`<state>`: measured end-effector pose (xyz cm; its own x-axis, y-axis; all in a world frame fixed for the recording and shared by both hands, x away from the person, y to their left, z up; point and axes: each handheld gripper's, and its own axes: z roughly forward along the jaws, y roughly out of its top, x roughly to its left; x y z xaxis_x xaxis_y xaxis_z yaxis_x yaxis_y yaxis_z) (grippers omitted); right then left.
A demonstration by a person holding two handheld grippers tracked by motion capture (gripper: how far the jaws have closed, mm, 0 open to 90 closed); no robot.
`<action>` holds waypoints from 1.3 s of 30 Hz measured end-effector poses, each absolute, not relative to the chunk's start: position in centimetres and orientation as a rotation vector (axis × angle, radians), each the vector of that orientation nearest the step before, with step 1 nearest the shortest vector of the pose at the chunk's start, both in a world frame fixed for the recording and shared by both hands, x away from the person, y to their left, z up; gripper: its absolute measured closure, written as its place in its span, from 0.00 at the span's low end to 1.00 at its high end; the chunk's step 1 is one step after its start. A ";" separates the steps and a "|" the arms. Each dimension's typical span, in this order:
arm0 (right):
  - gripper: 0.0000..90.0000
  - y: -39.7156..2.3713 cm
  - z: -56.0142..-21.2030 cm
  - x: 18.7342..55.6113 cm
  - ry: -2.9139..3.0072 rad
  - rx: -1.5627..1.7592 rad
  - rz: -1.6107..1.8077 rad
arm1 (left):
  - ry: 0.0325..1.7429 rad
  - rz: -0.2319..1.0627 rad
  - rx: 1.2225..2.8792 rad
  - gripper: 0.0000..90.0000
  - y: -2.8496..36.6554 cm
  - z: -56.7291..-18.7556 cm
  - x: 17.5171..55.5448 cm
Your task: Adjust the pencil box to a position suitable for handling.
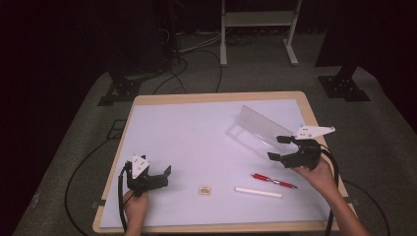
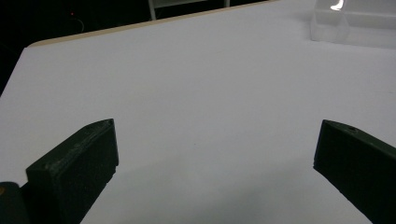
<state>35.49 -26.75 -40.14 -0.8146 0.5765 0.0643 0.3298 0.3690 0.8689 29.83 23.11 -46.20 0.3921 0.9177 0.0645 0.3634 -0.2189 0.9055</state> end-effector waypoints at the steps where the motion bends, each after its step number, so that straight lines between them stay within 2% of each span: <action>1: 0.24 -26.4 -40.0 35.7 2.390 0.801 1.408 | 1.120 0.796 1.775 0.00 23.1 -46.2 29.8; 13: 0.27 -22.5 -40.1 38.6 2.508 0.732 1.282 | 1.118 0.795 1.777 0.00 23.2 -46.2 29.7; 28: 0.40 -20.4 -42.2 41.4 2.571 0.770 1.178 | 1.115 0.780 1.763 0.00 23.3 -46.2 29.7; 39: 0.63 -19.5 -44.0 42.5 2.634 0.796 1.037 | 1.109 0.781 1.774 0.00 23.3 -46.2 29.8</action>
